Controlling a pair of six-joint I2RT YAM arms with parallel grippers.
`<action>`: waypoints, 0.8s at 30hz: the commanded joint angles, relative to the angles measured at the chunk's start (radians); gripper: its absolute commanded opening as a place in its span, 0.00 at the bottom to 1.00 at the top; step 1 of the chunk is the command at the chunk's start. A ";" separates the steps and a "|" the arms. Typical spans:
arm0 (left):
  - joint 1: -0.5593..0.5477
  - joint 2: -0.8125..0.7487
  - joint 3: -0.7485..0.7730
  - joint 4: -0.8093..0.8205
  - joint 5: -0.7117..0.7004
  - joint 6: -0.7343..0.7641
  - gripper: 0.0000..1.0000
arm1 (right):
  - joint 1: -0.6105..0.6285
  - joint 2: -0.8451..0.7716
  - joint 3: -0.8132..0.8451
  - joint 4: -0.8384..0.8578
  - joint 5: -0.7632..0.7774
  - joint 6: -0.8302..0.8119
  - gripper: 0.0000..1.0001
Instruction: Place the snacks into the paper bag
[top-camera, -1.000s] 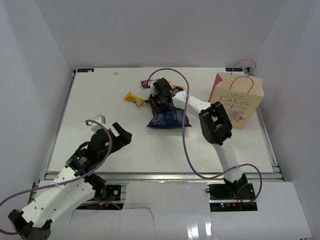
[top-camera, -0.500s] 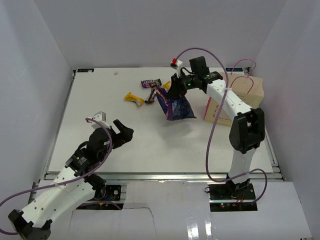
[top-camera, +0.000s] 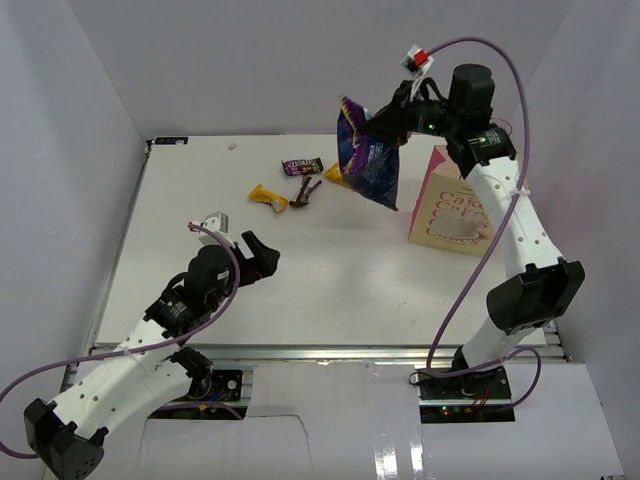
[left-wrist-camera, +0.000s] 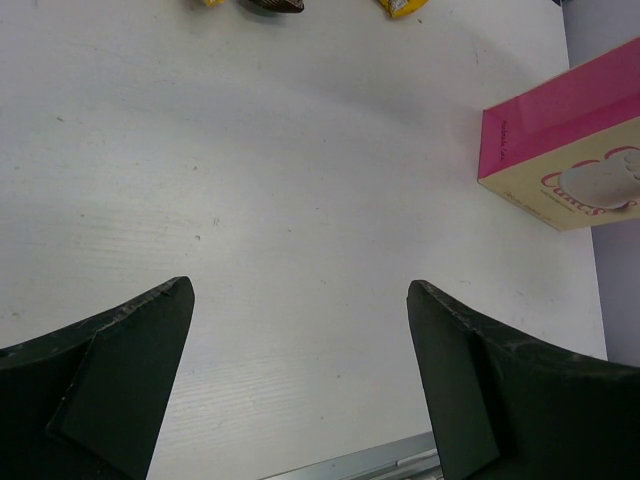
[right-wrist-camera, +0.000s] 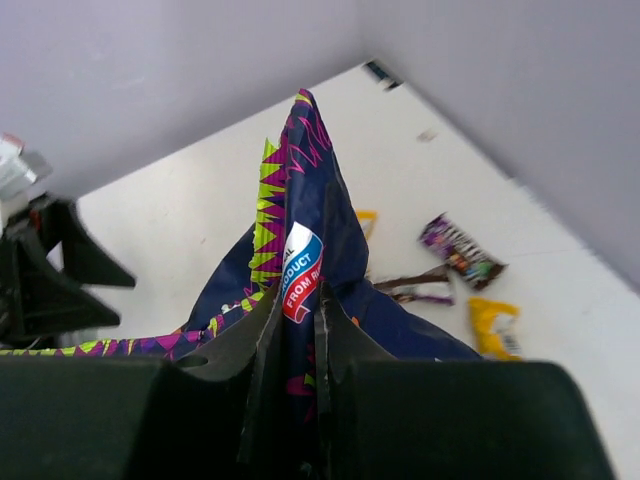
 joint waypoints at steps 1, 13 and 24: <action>0.005 0.022 0.000 0.071 0.035 0.036 0.98 | -0.086 -0.074 0.176 0.195 0.080 0.059 0.08; 0.005 0.100 0.010 0.140 0.068 0.081 0.98 | -0.185 -0.073 0.278 0.261 0.624 0.115 0.08; 0.005 0.088 -0.013 0.162 0.072 0.079 0.98 | -0.192 -0.261 -0.038 0.391 0.933 0.053 0.08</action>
